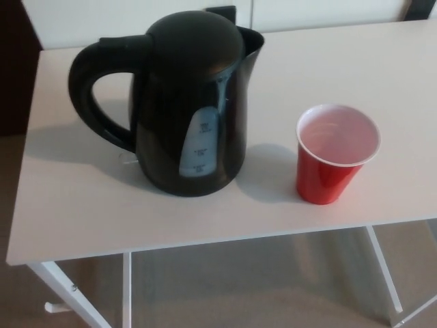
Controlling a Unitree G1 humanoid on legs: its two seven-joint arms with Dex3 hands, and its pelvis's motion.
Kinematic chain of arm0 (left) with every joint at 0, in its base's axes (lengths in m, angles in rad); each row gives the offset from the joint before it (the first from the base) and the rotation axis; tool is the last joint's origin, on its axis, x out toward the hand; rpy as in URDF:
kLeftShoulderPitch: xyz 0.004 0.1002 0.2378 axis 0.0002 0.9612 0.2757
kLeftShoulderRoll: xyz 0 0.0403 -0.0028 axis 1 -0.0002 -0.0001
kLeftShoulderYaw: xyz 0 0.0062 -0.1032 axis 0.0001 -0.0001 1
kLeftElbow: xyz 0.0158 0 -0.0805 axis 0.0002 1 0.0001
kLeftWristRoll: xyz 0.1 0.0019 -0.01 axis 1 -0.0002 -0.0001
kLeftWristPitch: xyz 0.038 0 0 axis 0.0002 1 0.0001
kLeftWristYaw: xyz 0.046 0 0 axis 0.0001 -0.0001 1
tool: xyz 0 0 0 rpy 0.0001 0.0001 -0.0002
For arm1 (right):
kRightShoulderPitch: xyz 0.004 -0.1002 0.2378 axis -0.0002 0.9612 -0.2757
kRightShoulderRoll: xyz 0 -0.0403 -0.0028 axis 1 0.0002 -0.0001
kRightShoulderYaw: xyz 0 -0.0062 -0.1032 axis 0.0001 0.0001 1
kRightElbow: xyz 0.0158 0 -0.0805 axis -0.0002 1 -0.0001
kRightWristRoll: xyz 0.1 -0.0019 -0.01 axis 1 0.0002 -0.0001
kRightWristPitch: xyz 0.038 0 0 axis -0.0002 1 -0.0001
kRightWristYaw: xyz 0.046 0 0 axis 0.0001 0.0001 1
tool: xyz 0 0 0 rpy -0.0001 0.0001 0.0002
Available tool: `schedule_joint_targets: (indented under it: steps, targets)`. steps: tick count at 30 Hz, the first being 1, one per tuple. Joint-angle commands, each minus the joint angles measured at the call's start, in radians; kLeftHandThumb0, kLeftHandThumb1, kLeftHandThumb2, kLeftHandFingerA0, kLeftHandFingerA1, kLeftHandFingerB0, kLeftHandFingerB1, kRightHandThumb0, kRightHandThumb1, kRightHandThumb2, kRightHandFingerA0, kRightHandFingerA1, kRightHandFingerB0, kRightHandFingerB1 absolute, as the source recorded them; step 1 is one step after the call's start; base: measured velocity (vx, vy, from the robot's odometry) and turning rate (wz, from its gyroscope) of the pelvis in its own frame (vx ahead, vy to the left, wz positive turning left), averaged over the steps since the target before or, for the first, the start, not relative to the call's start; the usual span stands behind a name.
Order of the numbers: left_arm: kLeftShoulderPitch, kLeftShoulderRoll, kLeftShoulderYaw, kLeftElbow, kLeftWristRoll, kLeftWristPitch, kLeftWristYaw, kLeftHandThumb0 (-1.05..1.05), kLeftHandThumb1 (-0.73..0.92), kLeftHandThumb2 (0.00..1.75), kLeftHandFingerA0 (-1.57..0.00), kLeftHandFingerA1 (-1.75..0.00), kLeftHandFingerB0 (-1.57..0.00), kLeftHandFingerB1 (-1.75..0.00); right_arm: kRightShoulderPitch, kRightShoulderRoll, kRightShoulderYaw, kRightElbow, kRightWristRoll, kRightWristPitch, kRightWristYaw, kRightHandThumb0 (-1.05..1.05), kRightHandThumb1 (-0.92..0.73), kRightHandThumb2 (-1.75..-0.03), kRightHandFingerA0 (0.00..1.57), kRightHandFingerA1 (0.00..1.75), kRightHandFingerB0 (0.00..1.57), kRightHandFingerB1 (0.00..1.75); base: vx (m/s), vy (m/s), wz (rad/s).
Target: The robot walk towards a table in front and uses its left hand to pick up the pot from the base and pour water to the cup on the right hand side
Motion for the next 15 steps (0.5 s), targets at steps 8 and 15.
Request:
schedule_joint_targets:
  steps: [8, 15]
  targets:
    - [0.004, -0.119, -0.367, 0.444, 0.234, -0.285, 0.258, -0.65, 0.64, 0.93, -0.03, -0.26, -0.06, -0.31, 0.028, 0.002, -0.045, 0.039, 0.010, -0.058, -0.050, -0.33, -0.55, -0.56, 0.72, 0.54, 0.54, 0.45, 0.00, 0.000, 0.00]
    - [-0.012, -0.059, -0.661, 0.673, 0.457, -0.442, 0.498, -0.35, 0.53, 1.07, 0.00, -0.50, 0.00, -0.49, 0.035, -0.004, -0.053, 0.031, 0.015, -0.055, -0.060, -0.33, -0.55, -0.56, 0.67, 0.55, 0.54, 0.46, 0.00, 0.000, 0.00]
